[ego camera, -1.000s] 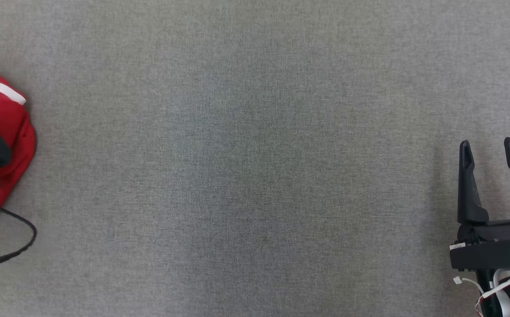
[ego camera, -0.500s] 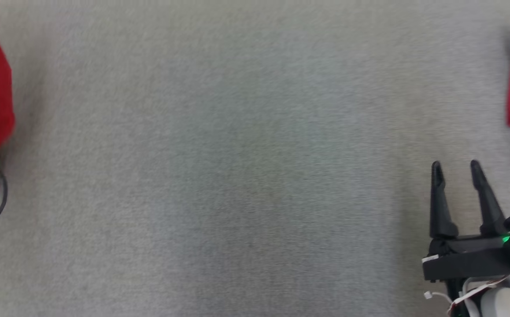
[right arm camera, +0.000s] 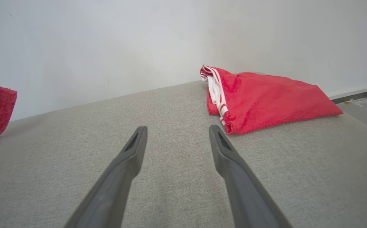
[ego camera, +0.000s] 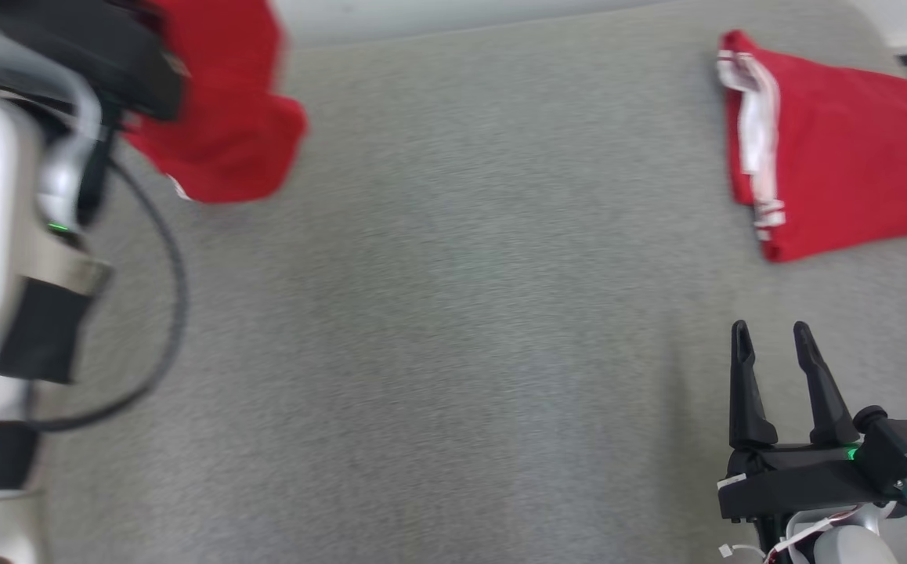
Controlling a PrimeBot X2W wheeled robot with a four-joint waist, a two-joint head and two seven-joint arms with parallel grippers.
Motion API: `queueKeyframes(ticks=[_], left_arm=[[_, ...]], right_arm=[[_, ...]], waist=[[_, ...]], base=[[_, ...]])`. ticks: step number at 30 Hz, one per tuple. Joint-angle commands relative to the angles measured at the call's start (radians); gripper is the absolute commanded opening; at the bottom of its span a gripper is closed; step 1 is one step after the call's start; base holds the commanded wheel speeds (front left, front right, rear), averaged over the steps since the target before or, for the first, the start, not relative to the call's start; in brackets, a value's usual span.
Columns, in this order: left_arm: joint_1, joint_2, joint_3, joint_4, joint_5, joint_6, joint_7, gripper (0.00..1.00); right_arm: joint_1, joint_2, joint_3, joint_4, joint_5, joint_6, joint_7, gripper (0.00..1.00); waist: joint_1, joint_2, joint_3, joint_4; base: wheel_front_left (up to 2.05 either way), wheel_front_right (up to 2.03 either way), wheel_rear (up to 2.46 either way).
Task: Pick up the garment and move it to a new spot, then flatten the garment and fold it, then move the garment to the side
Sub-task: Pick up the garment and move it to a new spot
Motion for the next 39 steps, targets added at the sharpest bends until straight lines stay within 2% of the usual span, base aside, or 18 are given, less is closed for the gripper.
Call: queueKeyframes(ticks=[1,5,12,21,26,27,28,29,35,39], left_arm=[[0.023,-0.015,-0.015,-0.006,0.007,0.003,0.006,0.00],[0.064,-0.074,-0.063,-0.009,-0.004,0.001,0.001,0.00],[0.169,-0.144,-0.109,0.024,-0.028,0.011,-0.033,0.00],[0.401,-0.197,-0.171,0.126,-0.051,0.016,-0.107,0.00],[0.474,-0.224,-0.208,0.190,-0.045,0.015,-0.142,0.00],[0.477,-0.228,-0.217,0.197,-0.039,0.014,-0.155,0.11],[0.479,-0.231,-0.225,0.202,-0.036,0.012,-0.165,0.95],[0.477,-0.234,-0.233,0.207,-0.037,0.010,-0.177,1.00],[0.448,-0.247,-0.228,0.170,-0.027,0.015,-0.255,1.00],[0.479,-0.226,-0.197,0.118,-0.022,0.030,-0.275,1.00]], right_arm=[[-0.009,0.003,0.001,0.010,0.011,-0.003,-0.007,1.00],[-0.009,0.003,0.011,0.029,0.036,-0.003,-0.012,1.00],[-0.010,0.003,0.014,0.030,0.053,-0.003,-0.013,1.00],[-0.002,0.003,0.021,0.026,0.053,-0.003,-0.013,1.00],[-0.003,0.003,0.018,0.030,0.039,-0.003,-0.013,1.00],[-0.004,0.003,0.019,0.031,0.037,-0.003,-0.013,1.00],[-0.005,0.003,0.020,0.032,0.035,-0.003,-0.013,1.00],[-0.007,0.003,0.018,0.032,0.034,-0.003,-0.013,1.00],[0.014,0.003,0.008,0.023,0.018,-0.003,-0.013,1.00],[0.028,0.002,-0.001,0.019,0.007,-0.003,-0.013,1.00]], waist=[[0.0000,0.0000,-0.025,-0.067],[0.0000,0.0000,-0.030,-0.089],[0.0000,0.0000,-0.030,-0.095],[0.0000,0.0000,-0.024,-0.091],[0.0000,0.0000,-0.025,-0.080],[0.0000,0.0000,-0.027,-0.075],[0.0000,0.0000,-0.029,-0.071],[0.0000,0.0000,-0.033,-0.066],[0.0000,0.0000,-0.075,-0.023],[0.0000,0.0000,-0.110,0.023]], base=[[0.00,0.00,0.00],[0.00,0.00,0.00],[0.00,0.00,0.00],[0.00,0.00,0.00],[0.00,0.00,0.00],[0.00,0.00,0.00],[0.00,0.00,0.00],[0.00,0.00,0.00],[0.00,0.00,0.00],[0.00,0.00,0.00]])
